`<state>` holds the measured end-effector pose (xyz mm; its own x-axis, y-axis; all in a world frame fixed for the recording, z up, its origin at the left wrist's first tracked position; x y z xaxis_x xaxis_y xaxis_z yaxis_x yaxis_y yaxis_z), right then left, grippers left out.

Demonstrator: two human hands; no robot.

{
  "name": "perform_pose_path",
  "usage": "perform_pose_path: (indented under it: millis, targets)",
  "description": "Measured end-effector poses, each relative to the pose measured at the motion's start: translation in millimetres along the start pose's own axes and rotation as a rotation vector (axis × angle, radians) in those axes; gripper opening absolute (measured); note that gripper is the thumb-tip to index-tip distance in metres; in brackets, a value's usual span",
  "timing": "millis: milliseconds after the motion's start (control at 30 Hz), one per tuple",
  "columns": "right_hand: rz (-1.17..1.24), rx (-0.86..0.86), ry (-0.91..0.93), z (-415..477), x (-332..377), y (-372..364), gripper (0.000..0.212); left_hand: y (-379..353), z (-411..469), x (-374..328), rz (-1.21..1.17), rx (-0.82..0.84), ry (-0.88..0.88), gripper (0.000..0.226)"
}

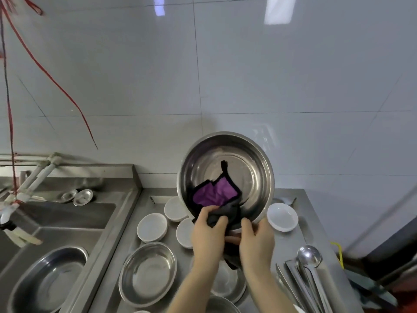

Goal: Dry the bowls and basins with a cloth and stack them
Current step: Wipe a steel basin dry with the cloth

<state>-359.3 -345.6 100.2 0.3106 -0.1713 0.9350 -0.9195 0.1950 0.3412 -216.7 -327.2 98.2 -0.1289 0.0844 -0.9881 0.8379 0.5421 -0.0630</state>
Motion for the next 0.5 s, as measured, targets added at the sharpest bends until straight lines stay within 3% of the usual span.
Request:
perform_pose_path:
  millis: [100, 200, 500]
  targets:
    - [0.094, 0.083, -0.070, 3, -6, 5, 0.010, 2, 17, -4, 0.145, 0.127, 0.027, 0.018]
    - [0.095, 0.135, -0.045, 6, 5, 17, 0.008, 7, 30, -19, 0.295, 0.146, -0.071, 0.020]
    - [-0.252, 0.430, 0.109, 36, 39, 48, 0.015, 35, 67, -58, 0.550, 0.178, -0.278, 0.030]
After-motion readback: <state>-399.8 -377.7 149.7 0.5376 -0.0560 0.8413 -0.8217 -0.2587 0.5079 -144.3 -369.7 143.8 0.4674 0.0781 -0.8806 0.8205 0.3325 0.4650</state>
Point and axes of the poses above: each hand's wrist, its own z-axis towards the middle knuckle, its own y-axis out of the back of the hand, x = y × z, the point moved 8 cm from there along z, towards the middle knuckle, and after that the axes turned 12 degrees about -z, right-handed, at the moved point
